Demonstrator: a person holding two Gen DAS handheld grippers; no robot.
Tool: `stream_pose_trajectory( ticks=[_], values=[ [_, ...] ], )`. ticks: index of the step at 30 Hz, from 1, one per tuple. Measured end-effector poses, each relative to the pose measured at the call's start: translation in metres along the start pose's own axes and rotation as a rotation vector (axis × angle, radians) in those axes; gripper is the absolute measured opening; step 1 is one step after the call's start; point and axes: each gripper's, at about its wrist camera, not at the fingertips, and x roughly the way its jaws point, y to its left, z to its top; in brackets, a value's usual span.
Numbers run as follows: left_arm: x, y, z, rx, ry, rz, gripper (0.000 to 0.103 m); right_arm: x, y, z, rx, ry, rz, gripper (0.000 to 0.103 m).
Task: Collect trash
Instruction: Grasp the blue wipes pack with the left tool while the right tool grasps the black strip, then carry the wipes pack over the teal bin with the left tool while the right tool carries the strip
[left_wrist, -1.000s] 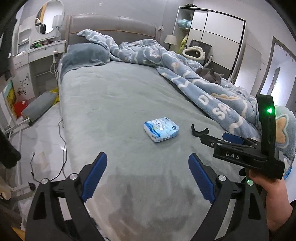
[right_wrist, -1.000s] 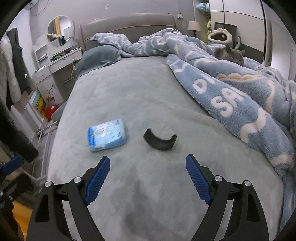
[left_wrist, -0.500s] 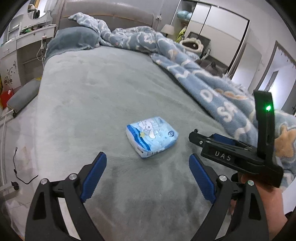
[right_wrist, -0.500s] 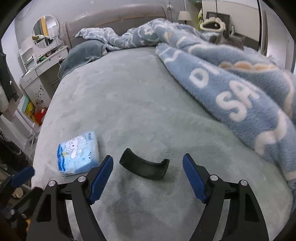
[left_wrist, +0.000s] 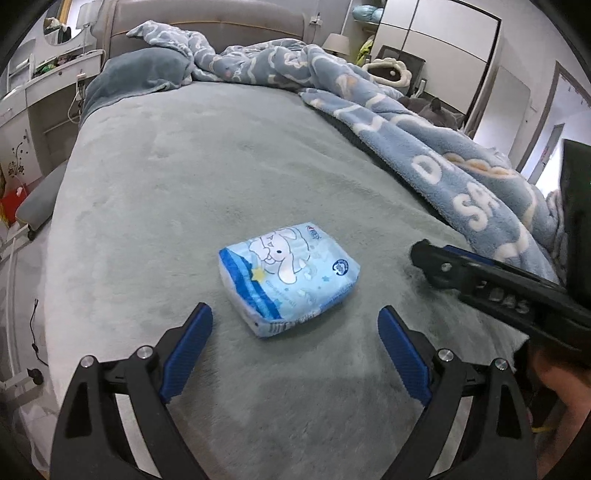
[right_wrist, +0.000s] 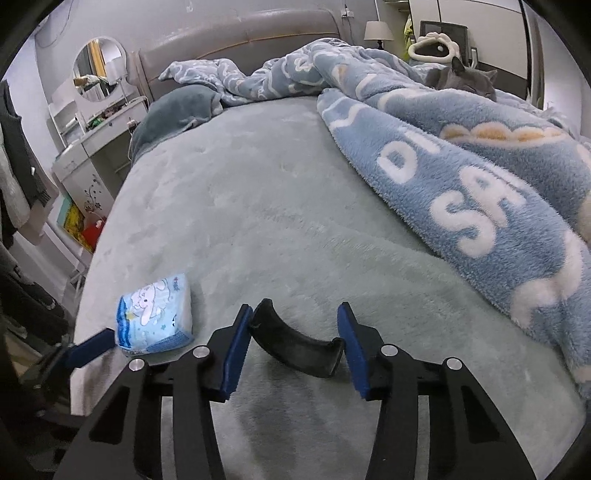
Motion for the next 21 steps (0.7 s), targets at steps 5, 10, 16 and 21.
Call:
stream_pose_trajectory(
  ticks=[5, 10, 16, 21],
  values=[
    [0.007, -0.005, 0.005, -0.028, -0.006, 0.007, 0.094, -0.012, -0.009, 0.0, -0.015, -0.013, 0.016, 0.048],
    [0.015, -0.009, 0.01, -0.042, -0.013, 0.016, 0.094, -0.021, -0.02, -0.001, -0.012, -0.017, 0.037, 0.048],
    [0.026, -0.018, 0.014, -0.043, -0.015, 0.039, 0.091, -0.032, -0.031, 0.0, -0.031, -0.023, 0.047, 0.048],
    [0.027, -0.033, 0.014, 0.012, -0.014, 0.053, 0.077, -0.041, -0.041, -0.001, -0.036, -0.029, 0.032, 0.048]
  ],
)
